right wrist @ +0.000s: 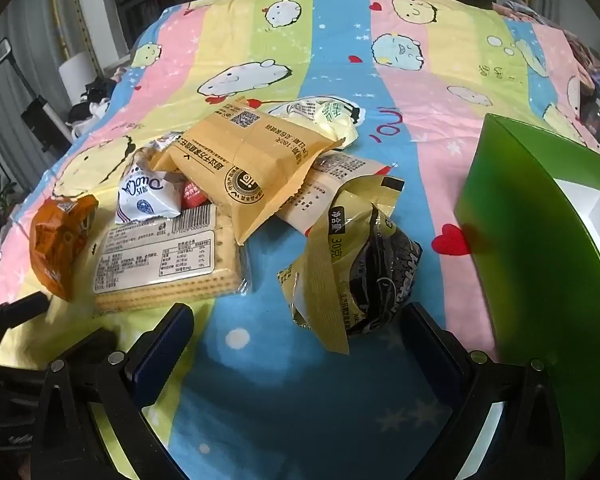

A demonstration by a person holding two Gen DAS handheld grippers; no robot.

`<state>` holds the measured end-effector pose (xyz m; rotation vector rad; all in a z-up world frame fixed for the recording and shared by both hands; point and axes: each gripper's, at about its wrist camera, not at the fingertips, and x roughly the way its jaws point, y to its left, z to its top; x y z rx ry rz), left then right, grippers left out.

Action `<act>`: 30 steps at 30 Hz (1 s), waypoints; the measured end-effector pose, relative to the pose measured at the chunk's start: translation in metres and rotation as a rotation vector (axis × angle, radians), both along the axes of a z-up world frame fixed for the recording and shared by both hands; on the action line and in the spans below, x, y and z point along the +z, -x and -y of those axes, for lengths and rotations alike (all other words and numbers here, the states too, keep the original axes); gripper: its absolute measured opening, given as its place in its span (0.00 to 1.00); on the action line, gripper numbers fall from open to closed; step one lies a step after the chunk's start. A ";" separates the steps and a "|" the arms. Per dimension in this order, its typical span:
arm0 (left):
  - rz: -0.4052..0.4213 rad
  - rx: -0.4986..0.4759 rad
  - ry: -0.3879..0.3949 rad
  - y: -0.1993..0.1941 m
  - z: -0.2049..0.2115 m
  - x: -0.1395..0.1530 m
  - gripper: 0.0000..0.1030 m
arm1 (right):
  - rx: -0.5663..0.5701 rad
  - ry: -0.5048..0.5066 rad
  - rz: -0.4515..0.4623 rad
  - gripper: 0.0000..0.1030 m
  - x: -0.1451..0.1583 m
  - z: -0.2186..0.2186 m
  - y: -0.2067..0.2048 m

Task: Organize snacks
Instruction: 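Reach the right gripper to the orange snack bag and grasp it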

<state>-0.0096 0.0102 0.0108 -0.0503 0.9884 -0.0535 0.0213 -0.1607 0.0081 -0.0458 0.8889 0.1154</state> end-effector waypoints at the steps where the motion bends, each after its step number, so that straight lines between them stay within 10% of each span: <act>1: 0.002 0.001 0.038 0.003 -0.003 0.004 0.95 | -0.002 0.066 -0.008 1.00 -0.002 -0.009 -0.001; 12: 0.086 0.078 0.107 0.019 -0.044 0.057 0.89 | 0.009 -0.011 -0.095 0.99 0.009 -0.001 -0.002; 20: 0.077 0.120 0.193 0.000 -0.074 0.064 0.82 | 0.118 -0.192 -0.056 0.98 0.083 -0.015 0.017; 30: 0.007 0.061 0.297 -0.032 -0.084 0.043 0.73 | 0.221 -0.472 -0.278 0.67 0.071 -0.083 -0.045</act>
